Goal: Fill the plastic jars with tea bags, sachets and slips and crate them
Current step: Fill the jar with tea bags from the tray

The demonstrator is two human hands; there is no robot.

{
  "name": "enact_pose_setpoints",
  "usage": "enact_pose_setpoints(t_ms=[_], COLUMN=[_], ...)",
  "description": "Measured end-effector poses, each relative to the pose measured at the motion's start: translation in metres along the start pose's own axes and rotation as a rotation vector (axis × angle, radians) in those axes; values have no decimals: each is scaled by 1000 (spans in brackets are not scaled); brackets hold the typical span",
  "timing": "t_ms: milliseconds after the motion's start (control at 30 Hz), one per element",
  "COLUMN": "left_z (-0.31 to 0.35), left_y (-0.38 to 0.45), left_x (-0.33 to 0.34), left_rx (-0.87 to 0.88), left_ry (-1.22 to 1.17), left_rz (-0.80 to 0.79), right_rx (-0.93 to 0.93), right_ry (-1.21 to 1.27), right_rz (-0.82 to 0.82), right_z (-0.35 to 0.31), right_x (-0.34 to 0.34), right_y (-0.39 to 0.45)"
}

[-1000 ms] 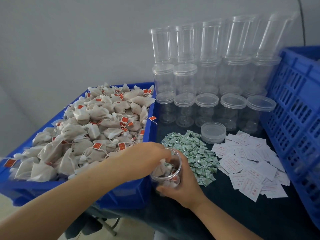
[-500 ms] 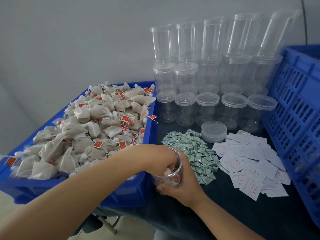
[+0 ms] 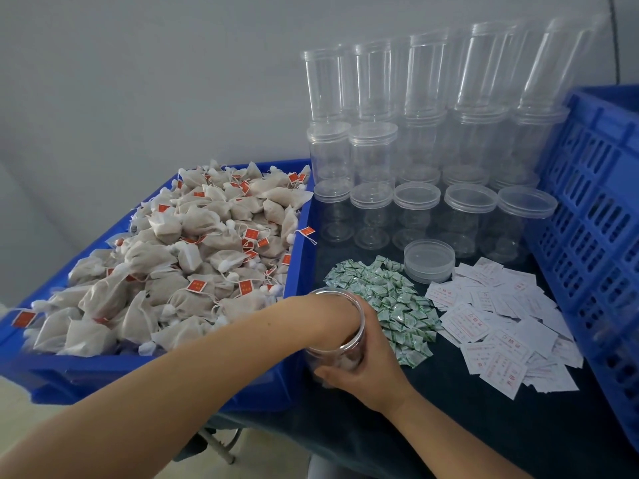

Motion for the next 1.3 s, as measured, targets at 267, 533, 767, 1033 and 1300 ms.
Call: enact_pose_setpoints(t_ms=[267,533,767,1033,1300], left_z=[-47,-127,-213,-223,-232], left_y=[-34,-32,22,60,62], left_x=[-40,-53,-11,39,40], left_rx=[730,662,147,-126,-214], left_ry=[-554,-1025,-1131,-1091,-1170], left_rz=[65,274,645,689,739], right_rx=[-52,-53,-20,-84,-54], right_ry=[24,17,-13,-99,-79], right_rz=[19,26,24,53,51], right_z=[-6,0,3,-5,-6], right_x=[-1,2,2,-3,-3], right_y=[3,2,1,-3,-2])
Point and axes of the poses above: each hand's wrist, its own y-axis towards the middle knuckle, its own x-axis out of the palm, z = x × y, the point moved 8 cm from there along y, towards the middle knuckle, and after that the axes turned 11 degrees about -y, right-handed, at the moved point
